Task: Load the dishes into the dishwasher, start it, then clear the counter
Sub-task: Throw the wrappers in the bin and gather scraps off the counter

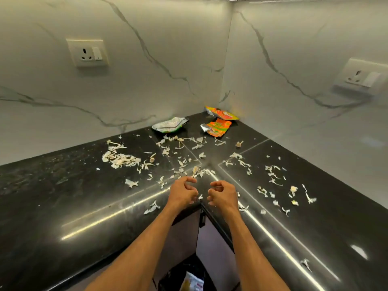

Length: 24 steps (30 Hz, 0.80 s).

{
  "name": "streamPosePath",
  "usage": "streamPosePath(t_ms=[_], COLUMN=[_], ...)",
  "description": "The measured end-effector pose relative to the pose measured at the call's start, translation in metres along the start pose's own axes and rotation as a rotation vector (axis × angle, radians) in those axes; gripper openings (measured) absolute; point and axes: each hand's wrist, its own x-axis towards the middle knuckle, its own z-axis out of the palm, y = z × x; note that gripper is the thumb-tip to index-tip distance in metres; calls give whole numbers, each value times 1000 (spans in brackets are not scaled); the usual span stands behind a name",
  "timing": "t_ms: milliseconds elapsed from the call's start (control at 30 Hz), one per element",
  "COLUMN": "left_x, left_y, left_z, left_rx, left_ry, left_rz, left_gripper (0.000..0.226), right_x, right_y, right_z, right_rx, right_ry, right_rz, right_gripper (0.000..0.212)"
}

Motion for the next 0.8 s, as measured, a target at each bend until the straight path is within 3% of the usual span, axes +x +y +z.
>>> streamPosePath(t_ms=[400,500,800], left_x=[65,101,200], left_y=[14,14,11], left_z=[-29,-47,-90], left_rx=[-27,-31,-42], left_ry=[175,192,207], left_rz=[-3,-5,-63], left_gripper=[31,33,30], right_x=[76,105,182], right_y=[-38,-49,-87], right_z=[44,71,133], right_rx=[-37,-67,-80], right_ry=[-101,-103,-73], right_rz=[-64,-76,-91], right_gripper=[16,25,22])
